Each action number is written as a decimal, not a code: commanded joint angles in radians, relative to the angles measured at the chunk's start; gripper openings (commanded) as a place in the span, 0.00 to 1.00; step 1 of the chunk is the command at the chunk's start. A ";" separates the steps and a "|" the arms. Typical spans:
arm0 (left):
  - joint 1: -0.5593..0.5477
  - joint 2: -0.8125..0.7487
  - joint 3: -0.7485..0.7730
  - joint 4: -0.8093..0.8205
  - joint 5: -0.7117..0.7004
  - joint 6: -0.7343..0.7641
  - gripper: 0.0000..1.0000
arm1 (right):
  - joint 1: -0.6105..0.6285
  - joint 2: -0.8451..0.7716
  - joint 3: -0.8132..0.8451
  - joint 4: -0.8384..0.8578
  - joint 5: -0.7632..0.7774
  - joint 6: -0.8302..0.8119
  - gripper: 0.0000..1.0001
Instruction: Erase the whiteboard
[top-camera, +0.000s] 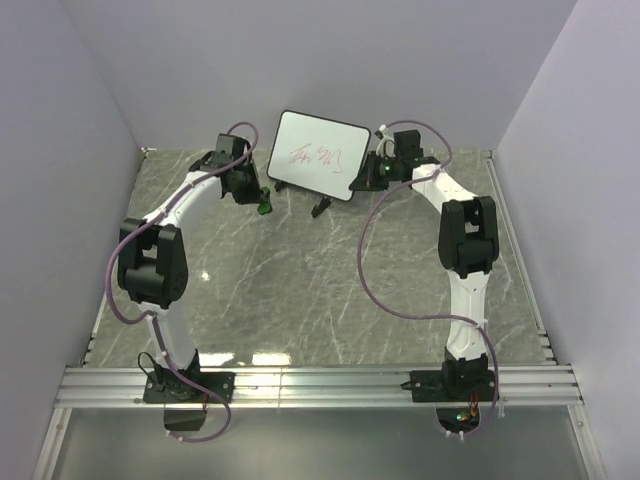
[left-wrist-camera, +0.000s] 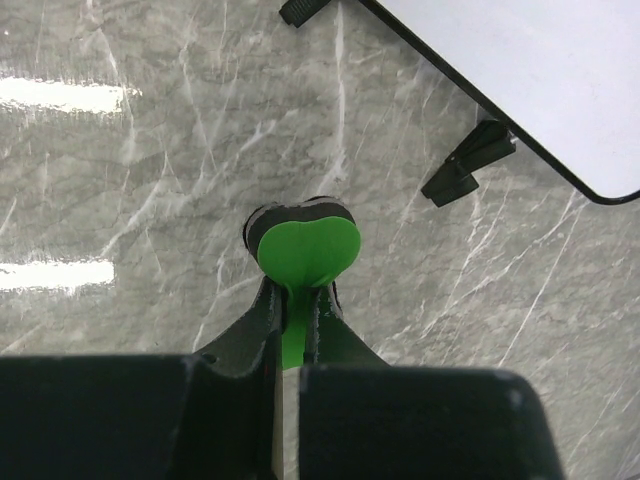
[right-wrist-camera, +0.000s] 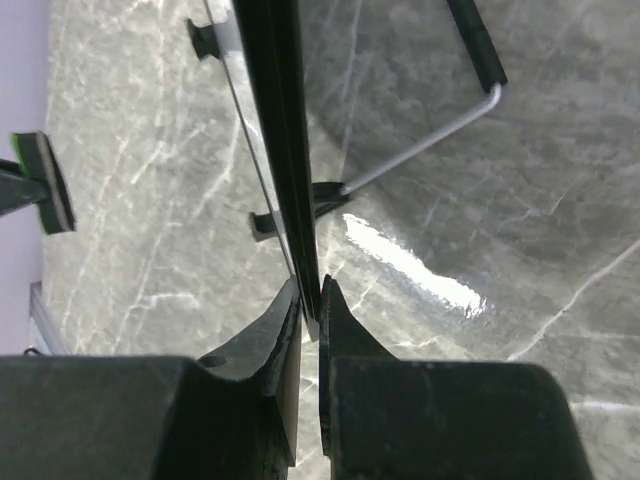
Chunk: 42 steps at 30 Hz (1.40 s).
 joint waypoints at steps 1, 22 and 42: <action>0.001 -0.044 -0.010 0.018 -0.003 0.009 0.00 | 0.007 -0.010 -0.083 0.038 0.113 -0.055 0.00; 0.001 -0.096 -0.129 0.061 -0.023 0.006 0.00 | 0.235 -0.146 -0.531 0.282 0.137 0.033 0.00; 0.001 -0.149 -0.180 0.095 -0.042 0.009 0.00 | 0.354 -0.622 -0.769 0.107 -0.027 -0.088 0.00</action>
